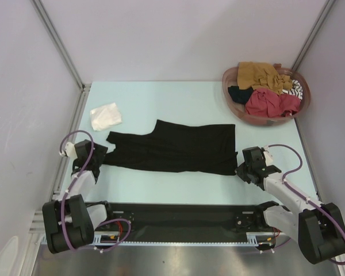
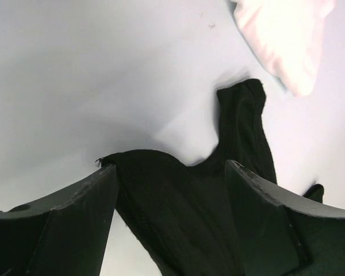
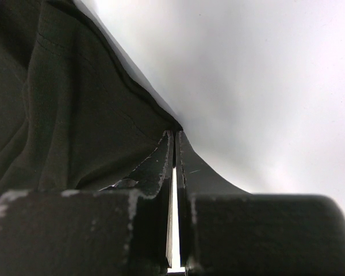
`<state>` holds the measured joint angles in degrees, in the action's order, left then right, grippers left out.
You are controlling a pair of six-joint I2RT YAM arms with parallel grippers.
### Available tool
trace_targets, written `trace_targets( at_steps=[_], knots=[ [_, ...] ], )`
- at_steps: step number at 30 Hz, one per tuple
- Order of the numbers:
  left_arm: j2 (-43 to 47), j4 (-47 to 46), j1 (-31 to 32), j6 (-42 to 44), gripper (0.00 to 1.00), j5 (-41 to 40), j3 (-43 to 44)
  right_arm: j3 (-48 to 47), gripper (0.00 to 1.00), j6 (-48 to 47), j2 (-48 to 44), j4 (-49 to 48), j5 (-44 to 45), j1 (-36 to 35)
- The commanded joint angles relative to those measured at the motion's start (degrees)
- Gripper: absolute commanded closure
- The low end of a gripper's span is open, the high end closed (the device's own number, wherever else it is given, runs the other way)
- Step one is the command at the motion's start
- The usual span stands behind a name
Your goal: Fold and stack the tank tops
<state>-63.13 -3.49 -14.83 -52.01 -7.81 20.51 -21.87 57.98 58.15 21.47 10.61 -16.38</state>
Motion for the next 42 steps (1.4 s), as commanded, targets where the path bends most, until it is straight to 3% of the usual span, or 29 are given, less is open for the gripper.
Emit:
trace_targets(
  at_steps=[1, 4, 10, 18, 21, 22, 23, 29, 34, 38, 42],
  knots=[
    [4.59, 1.8, -0.81, 0.42, 0.2, -3.0, 1.2, 1.39, 1.0, -0.58, 0.38, 4.19, 2.31, 0.65],
    [7.4, 8.57, -0.73, -0.46, 0.16, -2.04, 1.02, 1.13, 1.0, -0.5, 0.39, 4.63, 1.96, 0.56],
    [11.1, 13.32, -0.64, -2.04, 0.03, -0.01, -1.7, -0.28, 1.0, -0.14, 0.21, 9.28, 2.4, -0.4],
    [7.42, 17.63, -0.64, 1.72, 0.0, -0.97, 4.96, -2.03, 1.0, 1.09, -2.16, 15.78, 3.54, -1.11],
    [5.92, 18.95, -0.46, 4.27, 0.0, -0.45, 7.08, -3.97, 0.96, 0.48, -1.2, 18.6, 3.8, -1.2],
    [5.83, 18.35, 0.58, 5.24, 0.01, 0.34, 7.35, -4.32, 0.85, 0.38, -0.24, 19.56, 3.89, -1.2],
    [5.83, 17.82, 1.55, 6.21, 0.0, 0.43, 7.61, -4.76, 0.81, 0.04, -0.06, 19.48, 3.89, -1.28],
    [6.97, 22.82, 10.87, 11.57, 0.0, -5.01, 13.49, -5.81, 0.66, -0.58, -1.98, 20.8, 5.73, -1.37],
    [8.64, 22.38, 17.61, 14.39, 0.02, -3.53, 16.22, -8.19, 0.51, -0.93, -3.04, 23.78, 7.41, -1.37],
    [4.97, 19.14, 22.12, 16.06, 0.03, 1.39, 18.07, -10.38, 0.51, -1.37, -3.83, 24.76, 9.51, -1.37],
    [-1.98, 15.97, 27.04, 18.69, 0.05, 6.32, 20.61, -11.53, 0.54, -9.77, -5.06, 19.5, 8.73, -1.37]
  ],
)
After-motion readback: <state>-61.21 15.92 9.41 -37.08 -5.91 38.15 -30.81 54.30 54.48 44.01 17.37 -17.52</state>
